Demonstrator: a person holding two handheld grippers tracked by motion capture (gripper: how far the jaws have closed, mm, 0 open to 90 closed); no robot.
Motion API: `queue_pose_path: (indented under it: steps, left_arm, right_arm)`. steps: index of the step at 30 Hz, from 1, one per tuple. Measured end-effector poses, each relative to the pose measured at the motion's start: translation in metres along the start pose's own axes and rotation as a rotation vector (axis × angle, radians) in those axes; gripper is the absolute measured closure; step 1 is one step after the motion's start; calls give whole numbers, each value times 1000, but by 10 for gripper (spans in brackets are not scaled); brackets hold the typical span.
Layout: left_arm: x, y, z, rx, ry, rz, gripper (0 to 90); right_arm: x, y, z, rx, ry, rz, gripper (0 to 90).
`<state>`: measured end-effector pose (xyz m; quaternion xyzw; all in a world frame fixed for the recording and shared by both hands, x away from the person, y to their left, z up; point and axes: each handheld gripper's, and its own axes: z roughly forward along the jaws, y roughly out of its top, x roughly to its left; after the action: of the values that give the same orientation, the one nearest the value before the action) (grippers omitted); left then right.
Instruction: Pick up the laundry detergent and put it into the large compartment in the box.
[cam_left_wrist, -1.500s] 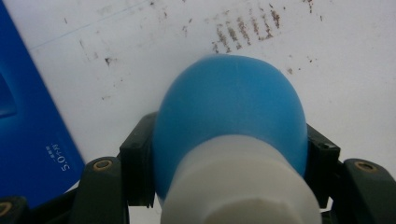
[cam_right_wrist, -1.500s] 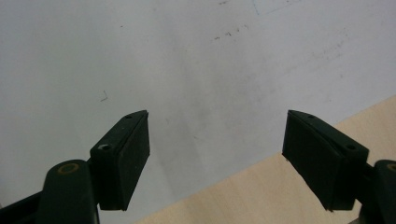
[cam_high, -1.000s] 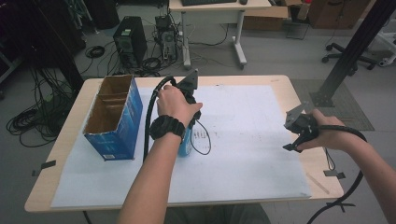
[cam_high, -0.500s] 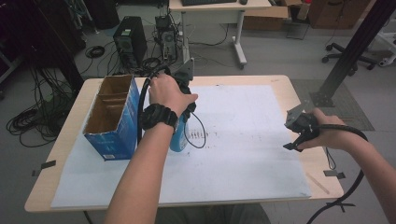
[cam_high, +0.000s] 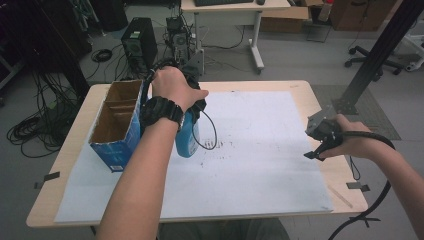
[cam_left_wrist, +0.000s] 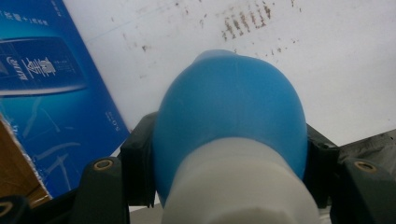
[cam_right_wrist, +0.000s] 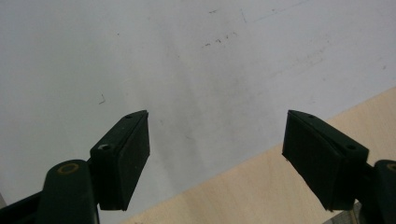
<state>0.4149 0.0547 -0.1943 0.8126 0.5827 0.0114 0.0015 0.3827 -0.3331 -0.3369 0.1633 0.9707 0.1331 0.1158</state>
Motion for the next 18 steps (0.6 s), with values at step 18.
queue_pose_path:
  steps: [18]
  left_arm:
    - [3, 2, -34, 16, -2, 12, 375]
  right_arm:
    - [-2, 1, -2, 0, 2, -3, 233]
